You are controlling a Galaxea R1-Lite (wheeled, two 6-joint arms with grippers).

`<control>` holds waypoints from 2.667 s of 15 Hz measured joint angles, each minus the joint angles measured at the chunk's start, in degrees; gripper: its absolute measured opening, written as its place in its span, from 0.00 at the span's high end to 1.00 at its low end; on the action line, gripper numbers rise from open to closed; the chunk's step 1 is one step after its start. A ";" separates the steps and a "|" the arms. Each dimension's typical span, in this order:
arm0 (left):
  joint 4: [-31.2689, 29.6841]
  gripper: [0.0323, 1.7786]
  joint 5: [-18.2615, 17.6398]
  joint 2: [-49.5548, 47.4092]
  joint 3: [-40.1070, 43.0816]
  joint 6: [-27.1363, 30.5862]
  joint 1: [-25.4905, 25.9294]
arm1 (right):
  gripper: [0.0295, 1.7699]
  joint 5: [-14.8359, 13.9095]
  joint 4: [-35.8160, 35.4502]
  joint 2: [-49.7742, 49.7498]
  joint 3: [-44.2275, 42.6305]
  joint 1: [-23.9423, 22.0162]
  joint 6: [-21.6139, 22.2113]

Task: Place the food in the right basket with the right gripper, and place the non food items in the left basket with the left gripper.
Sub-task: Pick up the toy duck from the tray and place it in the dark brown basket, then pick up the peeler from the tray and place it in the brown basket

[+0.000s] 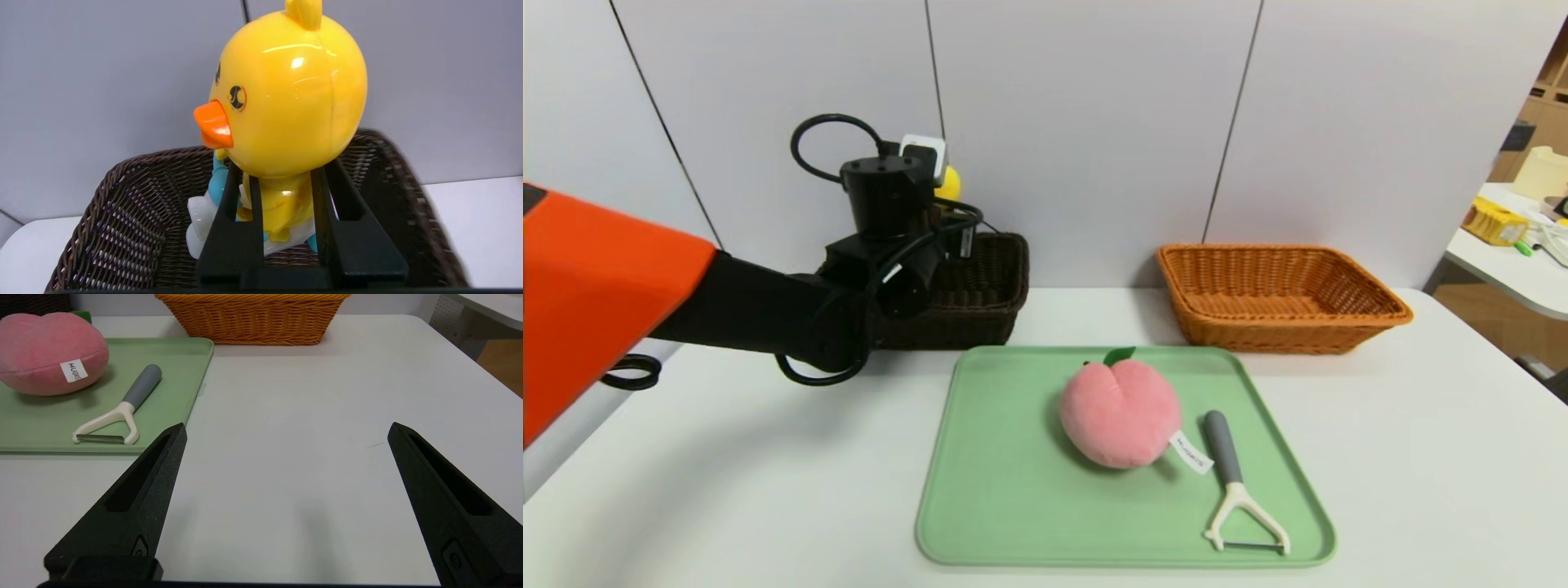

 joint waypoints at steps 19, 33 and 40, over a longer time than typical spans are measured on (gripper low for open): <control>13.69 0.81 -2.07 9.41 -8.27 -4.41 5.68 | 0.04 0.00 0.00 0.00 0.00 0.00 0.00; 19.18 0.18 -2.57 2.11 -5.73 -5.46 4.36 | 0.04 0.02 0.02 0.00 0.00 0.00 0.02; 25.16 0.10 -2.40 -8.40 -1.62 -5.73 -7.11 | 0.04 0.00 0.00 0.00 0.00 0.00 0.00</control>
